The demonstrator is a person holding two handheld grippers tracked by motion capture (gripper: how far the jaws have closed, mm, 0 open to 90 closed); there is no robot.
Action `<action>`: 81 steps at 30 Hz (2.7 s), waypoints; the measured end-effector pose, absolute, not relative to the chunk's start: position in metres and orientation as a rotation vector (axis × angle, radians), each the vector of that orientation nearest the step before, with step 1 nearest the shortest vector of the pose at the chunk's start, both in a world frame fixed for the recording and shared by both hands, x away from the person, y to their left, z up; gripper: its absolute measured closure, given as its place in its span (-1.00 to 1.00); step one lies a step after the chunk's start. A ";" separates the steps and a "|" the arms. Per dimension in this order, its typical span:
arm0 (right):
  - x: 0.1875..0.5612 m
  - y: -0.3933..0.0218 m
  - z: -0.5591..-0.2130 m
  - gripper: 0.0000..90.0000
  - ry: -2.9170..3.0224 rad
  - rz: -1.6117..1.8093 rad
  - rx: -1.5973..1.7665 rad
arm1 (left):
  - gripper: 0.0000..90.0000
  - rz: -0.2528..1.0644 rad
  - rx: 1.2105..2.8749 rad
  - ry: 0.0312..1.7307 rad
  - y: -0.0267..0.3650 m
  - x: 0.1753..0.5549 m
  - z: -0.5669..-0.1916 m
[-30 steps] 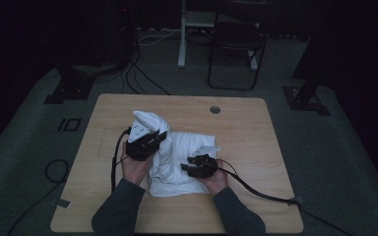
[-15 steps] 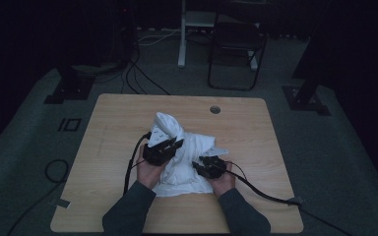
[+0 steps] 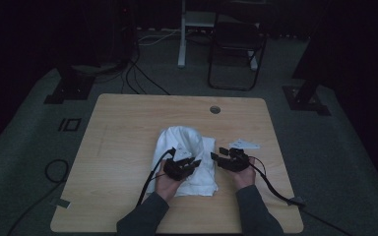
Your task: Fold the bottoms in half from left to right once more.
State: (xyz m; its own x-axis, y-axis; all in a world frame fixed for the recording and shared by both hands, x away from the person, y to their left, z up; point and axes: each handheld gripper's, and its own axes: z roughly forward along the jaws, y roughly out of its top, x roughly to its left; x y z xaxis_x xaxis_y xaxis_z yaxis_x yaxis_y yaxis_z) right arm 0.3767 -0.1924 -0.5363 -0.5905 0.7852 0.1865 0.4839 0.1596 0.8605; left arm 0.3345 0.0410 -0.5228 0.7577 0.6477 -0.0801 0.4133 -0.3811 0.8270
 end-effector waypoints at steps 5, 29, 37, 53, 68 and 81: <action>0.371 -0.194 -0.524 -0.10 2.146 1.489 1.123 | 0.79 0.290 2.065 0.792 0.032 0.330 -0.544; 0.401 -0.164 -0.534 0.84 2.327 1.405 1.130 | 0.29 0.288 2.015 0.763 0.048 0.309 -0.499; 0.402 -0.171 -0.542 0.83 2.320 1.413 1.175 | 0.31 0.497 1.912 0.882 0.110 0.326 -0.458; 0.398 -0.203 -0.531 0.36 2.263 1.292 1.217 | 0.38 0.452 2.089 0.918 0.091 0.346 -0.531; 0.394 -0.230 -0.474 0.22 2.091 1.394 1.188 | 0.41 0.555 2.101 0.903 0.084 0.341 -0.539; 0.407 -0.190 -0.499 0.89 2.284 1.224 1.118 | 0.42 0.557 2.075 0.919 0.085 0.338 -0.541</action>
State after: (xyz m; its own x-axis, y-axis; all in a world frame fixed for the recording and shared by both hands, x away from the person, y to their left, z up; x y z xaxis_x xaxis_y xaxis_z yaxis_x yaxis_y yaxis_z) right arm 0.4068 -0.1901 -0.4988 -0.6431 0.7615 0.0808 0.4889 0.3271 0.8087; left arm 0.3384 0.0853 -0.5410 0.6419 0.7631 0.0750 0.4196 -0.4314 0.7986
